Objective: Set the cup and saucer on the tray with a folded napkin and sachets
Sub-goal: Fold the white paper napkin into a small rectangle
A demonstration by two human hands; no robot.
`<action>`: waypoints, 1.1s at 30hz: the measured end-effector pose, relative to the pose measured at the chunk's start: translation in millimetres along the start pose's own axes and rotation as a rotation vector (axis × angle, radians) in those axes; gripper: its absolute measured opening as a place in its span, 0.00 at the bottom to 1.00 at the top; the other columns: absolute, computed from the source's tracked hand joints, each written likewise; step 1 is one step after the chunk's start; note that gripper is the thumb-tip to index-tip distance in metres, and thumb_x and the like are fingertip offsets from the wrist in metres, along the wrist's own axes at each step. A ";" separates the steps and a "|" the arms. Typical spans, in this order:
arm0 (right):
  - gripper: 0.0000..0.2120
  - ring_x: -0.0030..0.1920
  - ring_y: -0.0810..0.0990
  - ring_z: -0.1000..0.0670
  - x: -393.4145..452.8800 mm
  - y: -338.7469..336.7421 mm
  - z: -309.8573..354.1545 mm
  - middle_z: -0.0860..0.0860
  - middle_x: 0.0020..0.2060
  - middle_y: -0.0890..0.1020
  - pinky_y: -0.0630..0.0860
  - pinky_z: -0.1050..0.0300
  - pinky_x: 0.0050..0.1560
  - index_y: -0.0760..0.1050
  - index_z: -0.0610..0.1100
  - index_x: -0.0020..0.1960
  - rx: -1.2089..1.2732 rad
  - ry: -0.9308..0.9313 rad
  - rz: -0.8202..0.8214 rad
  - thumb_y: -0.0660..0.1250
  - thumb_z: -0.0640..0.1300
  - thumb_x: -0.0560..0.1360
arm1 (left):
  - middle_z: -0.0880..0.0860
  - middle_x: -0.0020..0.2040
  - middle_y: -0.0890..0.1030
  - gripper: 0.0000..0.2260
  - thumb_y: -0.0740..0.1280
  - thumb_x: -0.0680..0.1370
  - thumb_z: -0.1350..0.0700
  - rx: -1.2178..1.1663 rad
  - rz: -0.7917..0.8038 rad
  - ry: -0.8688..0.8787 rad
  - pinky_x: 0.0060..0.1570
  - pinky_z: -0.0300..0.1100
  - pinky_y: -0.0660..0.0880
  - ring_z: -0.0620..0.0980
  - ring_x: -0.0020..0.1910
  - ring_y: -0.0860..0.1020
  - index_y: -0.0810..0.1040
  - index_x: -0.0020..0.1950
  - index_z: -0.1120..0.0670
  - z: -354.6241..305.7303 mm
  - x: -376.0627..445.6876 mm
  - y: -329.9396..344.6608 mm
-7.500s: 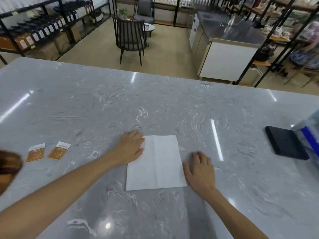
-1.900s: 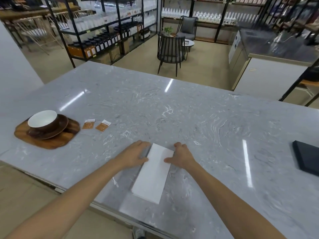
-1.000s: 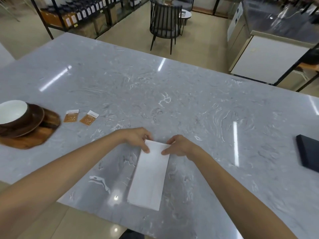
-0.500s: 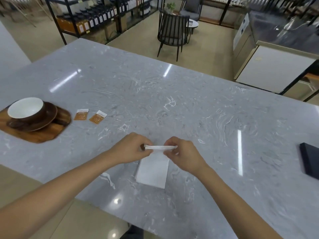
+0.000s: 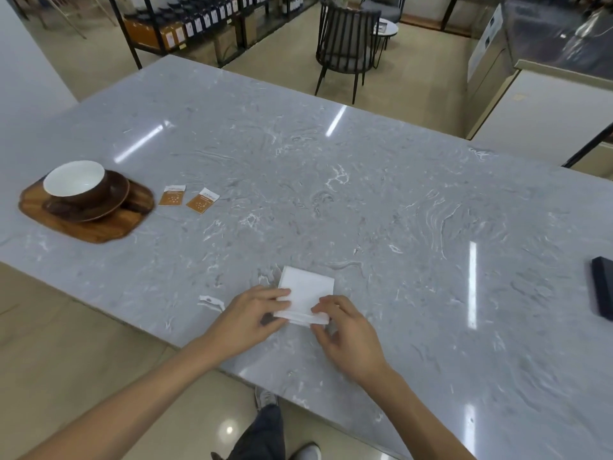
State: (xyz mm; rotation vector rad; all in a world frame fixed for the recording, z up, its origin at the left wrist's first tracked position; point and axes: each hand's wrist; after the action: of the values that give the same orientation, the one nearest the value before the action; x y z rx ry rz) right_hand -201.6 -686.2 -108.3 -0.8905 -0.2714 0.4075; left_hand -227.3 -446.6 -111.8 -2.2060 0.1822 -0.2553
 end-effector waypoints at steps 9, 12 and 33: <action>0.12 0.62 0.78 0.47 -16.0 12.6 -2.7 0.50 0.65 0.80 0.76 0.58 0.59 0.83 0.48 0.60 0.009 -0.010 -0.047 0.70 0.48 0.78 | 0.50 0.63 0.83 0.12 0.76 0.74 0.54 0.042 -0.083 -0.044 0.56 0.49 0.80 0.53 0.61 0.76 0.87 0.57 0.54 -7.5 -9.9 9.1; 0.10 0.60 0.78 0.47 -8.5 12.1 2.5 0.49 0.62 0.81 0.79 0.55 0.56 0.83 0.47 0.59 -0.011 -0.022 -0.154 0.66 0.47 0.81 | 0.50 0.66 0.80 0.16 0.70 0.76 0.47 0.083 -0.130 -0.008 0.65 0.47 0.75 0.52 0.68 0.72 0.84 0.58 0.54 -18.1 -0.2 6.4; 0.38 0.81 0.51 0.46 45.5 14.6 -14.9 0.46 0.81 0.55 0.47 0.51 0.80 0.48 0.42 0.82 -0.033 0.084 0.164 0.63 0.54 0.81 | 0.54 0.83 0.51 0.36 0.65 0.81 0.56 0.077 0.409 -0.202 0.78 0.45 0.47 0.54 0.82 0.48 0.47 0.83 0.54 -0.9 67.1 -2.1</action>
State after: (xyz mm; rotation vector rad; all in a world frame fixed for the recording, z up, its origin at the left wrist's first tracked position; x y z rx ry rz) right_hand -158.6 -667.9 -126.2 -0.9636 -0.1288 0.5168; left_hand -162.4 -460.8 -101.7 -2.0476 0.4939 0.1838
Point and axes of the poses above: each hand's wrist, its own x-axis towards the middle knuckle, its own y-axis out of the palm, z = x × y
